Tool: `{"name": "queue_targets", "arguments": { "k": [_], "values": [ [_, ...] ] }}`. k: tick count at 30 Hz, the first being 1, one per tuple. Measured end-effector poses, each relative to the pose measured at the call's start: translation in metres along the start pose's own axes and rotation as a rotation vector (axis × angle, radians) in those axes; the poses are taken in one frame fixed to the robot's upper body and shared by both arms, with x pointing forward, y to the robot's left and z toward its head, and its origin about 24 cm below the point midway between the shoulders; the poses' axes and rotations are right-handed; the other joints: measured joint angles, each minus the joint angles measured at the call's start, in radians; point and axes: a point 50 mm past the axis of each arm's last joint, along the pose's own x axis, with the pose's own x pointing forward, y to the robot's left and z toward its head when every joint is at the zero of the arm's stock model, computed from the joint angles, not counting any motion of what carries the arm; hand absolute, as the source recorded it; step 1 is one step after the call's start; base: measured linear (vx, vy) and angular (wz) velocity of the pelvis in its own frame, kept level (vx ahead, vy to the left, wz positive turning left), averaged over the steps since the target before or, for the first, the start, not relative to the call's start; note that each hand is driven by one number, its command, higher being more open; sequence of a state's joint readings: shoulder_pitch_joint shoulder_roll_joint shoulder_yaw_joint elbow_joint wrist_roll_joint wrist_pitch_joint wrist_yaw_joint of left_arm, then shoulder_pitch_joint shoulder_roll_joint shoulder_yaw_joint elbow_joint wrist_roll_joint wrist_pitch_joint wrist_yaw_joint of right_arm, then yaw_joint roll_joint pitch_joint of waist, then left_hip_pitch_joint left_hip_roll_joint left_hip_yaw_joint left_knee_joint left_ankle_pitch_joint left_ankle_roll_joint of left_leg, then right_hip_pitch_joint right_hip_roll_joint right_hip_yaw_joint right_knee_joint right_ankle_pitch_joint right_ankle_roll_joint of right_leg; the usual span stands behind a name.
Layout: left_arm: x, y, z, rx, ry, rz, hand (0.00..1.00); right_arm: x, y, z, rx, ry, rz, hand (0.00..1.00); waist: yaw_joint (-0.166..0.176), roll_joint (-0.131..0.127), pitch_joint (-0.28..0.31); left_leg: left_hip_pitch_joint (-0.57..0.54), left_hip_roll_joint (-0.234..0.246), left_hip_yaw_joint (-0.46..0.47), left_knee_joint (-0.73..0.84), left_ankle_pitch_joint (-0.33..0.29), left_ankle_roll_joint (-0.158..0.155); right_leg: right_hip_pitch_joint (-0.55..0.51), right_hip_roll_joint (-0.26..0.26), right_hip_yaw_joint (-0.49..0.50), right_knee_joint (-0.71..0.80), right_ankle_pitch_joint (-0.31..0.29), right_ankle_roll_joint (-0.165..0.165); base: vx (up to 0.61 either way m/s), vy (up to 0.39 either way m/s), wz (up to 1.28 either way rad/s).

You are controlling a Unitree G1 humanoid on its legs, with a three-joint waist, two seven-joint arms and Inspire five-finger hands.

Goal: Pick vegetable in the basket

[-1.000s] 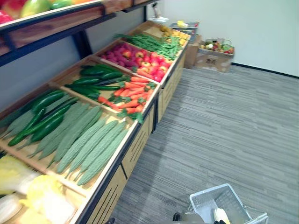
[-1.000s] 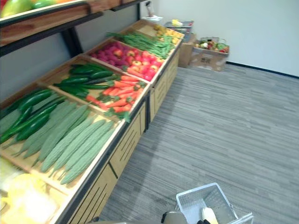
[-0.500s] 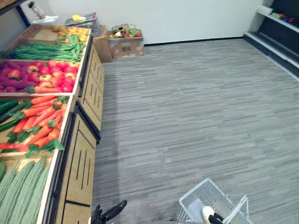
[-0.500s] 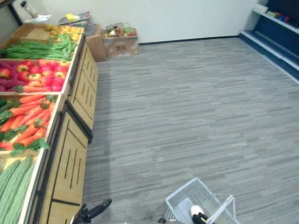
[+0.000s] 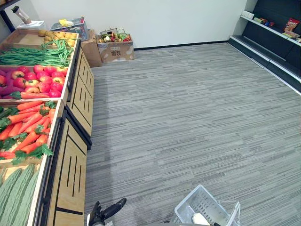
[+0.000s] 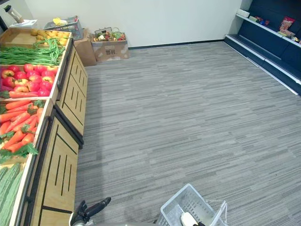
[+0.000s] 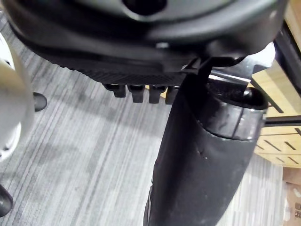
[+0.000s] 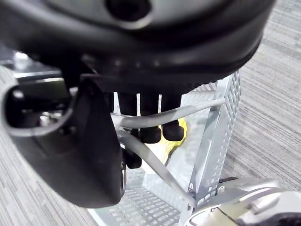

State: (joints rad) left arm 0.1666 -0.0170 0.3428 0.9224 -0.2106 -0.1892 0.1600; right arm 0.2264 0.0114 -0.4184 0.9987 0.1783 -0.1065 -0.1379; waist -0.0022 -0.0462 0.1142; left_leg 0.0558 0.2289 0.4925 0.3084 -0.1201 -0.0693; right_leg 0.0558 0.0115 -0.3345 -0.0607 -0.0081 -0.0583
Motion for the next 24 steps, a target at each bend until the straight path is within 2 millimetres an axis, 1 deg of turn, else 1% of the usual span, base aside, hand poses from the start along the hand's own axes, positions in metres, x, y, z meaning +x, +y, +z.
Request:
{"name": "queue_targets", "arguments": {
  "k": [1,2,3,4,5,6,7,8,9,10,11,13,14,19,24],
  "values": [
    [-0.001,0.0,-0.003,-0.005,0.009,0.002,1.0,0.001,0.001,0.004,-0.005,-0.01,0.004,0.0,0.004,0.007,0.004,-0.006,-0.013,-0.083,-0.001,-0.018,-0.005,-0.002,0.0,0.012,0.002,0.001,0.003,-0.05,0.02,-0.55],
    [-0.003,0.002,-0.009,-0.029,0.033,0.014,1.0,0.003,0.004,0.012,-0.015,-0.031,0.016,0.0,0.007,0.018,0.011,-0.017,-0.041,-0.224,-0.012,-0.046,-0.013,-0.007,0.001,0.037,0.006,0.002,0.014,-0.07,0.097,-0.57],
    [-0.003,0.003,-0.01,-0.042,0.038,0.025,1.0,0.004,0.009,0.017,-0.029,-0.056,0.031,0.0,0.008,0.028,0.016,-0.037,-0.056,-0.319,-0.035,-0.052,-0.025,-0.019,0.003,0.053,0.008,0.009,0.025,-0.08,0.114,-0.53],
    [-0.003,0.002,-0.01,-0.042,0.037,0.025,1.0,0.004,0.01,0.019,-0.037,-0.063,0.036,0.0,0.008,0.032,0.017,-0.04,-0.055,-0.333,-0.054,-0.048,-0.026,-0.022,0.007,0.059,0.008,0.013,0.03,-0.07,0.105,-0.31],
    [-0.003,0.002,-0.011,-0.039,0.041,0.024,1.0,0.005,0.01,0.02,-0.053,-0.072,0.037,0.0,0.008,0.041,0.018,-0.04,-0.052,-0.338,-0.081,-0.033,-0.026,-0.024,0.014,0.062,0.006,0.016,0.035,-0.08,0.103,-0.24],
    [-0.004,0.002,-0.014,-0.031,0.052,0.02,1.0,0.005,0.008,0.022,-0.064,-0.081,0.033,0.0,0.007,0.063,0.012,-0.03,-0.039,-0.337,-0.123,-0.047,-0.051,-0.025,0.029,0.069,-0.008,0.028,0.044,-0.07,0.152,-0.2],
    [-0.004,0.002,-0.014,-0.025,0.055,0.02,1.0,0.005,0.009,0.02,-0.063,-0.075,0.034,0.0,0.004,0.058,0.009,-0.026,-0.049,-0.332,-0.15,-0.042,-0.042,-0.023,0.019,0.074,-0.03,0.042,0.059,-0.06,0.201,-0.24],
    [-0.003,0.003,-0.013,-0.014,0.05,0.016,1.0,0.003,0.011,0.017,-0.059,-0.067,0.039,0.0,0.006,0.044,0.0,-0.025,-0.065,-0.314,-0.18,-0.032,-0.036,-0.04,0.006,0.086,-0.034,0.053,0.064,-0.02,0.203,-0.21],
    [-0.003,0.005,-0.013,-0.001,0.049,0.015,1.0,0.003,0.012,0.015,-0.057,-0.063,0.042,0.0,0.006,0.037,-0.007,-0.02,-0.08,-0.305,-0.207,-0.021,-0.027,-0.052,-0.005,0.095,-0.034,0.059,0.066,0.0,0.16,-0.22],
    [-0.003,0.005,-0.012,0.009,0.047,0.013,1.0,0.003,0.012,0.015,-0.056,-0.062,0.041,0.0,0.002,0.037,-0.007,-0.015,-0.087,-0.3,-0.219,-0.02,-0.027,-0.054,-0.01,0.098,-0.034,0.06,0.068,0.03,0.145,-0.2],
    [-0.003,0.003,-0.013,0.026,0.048,-0.003,1.0,0.003,0.012,0.014,-0.055,-0.059,0.038,0.0,0.001,0.037,-0.008,-0.003,-0.096,-0.289,-0.233,-0.016,-0.021,-0.054,-0.017,0.108,-0.034,0.062,0.07,0.04,0.111,-0.16],
    [-0.003,0.003,-0.012,0.046,0.046,-0.014,1.0,0.003,0.009,0.013,-0.057,-0.054,0.027,0.0,-0.002,0.044,-0.017,0.006,-0.104,-0.277,-0.244,-0.016,-0.015,-0.057,-0.023,0.119,-0.034,0.067,0.068,0.06,0.107,-0.17],
    [0.0,-0.006,-0.011,0.128,0.058,-0.072,1.0,0.006,0.011,0.017,-0.123,-0.048,0.049,0.0,-0.006,0.038,-0.019,0.054,-0.123,-0.292,-0.282,-0.009,-0.008,-0.053,-0.026,0.137,-0.035,0.089,0.079,0.04,0.065,-0.06],
    [0.002,-0.005,-0.009,0.132,0.051,-0.071,1.0,0.006,0.013,0.016,-0.119,-0.047,0.055,0.0,-0.005,0.027,-0.011,0.057,-0.13,-0.299,-0.283,-0.01,-0.006,-0.049,-0.037,0.133,-0.036,0.093,0.084,-0.02,0.006,0.01],
    [0.002,-0.005,-0.008,0.158,0.047,-0.086,1.0,0.006,0.014,0.015,-0.099,-0.041,0.056,0.0,-0.005,0.025,-0.01,0.048,-0.134,-0.31,-0.282,-0.011,-0.003,-0.052,-0.044,0.119,-0.036,0.092,0.085,-0.06,0.003,0.06]
  ]
}}
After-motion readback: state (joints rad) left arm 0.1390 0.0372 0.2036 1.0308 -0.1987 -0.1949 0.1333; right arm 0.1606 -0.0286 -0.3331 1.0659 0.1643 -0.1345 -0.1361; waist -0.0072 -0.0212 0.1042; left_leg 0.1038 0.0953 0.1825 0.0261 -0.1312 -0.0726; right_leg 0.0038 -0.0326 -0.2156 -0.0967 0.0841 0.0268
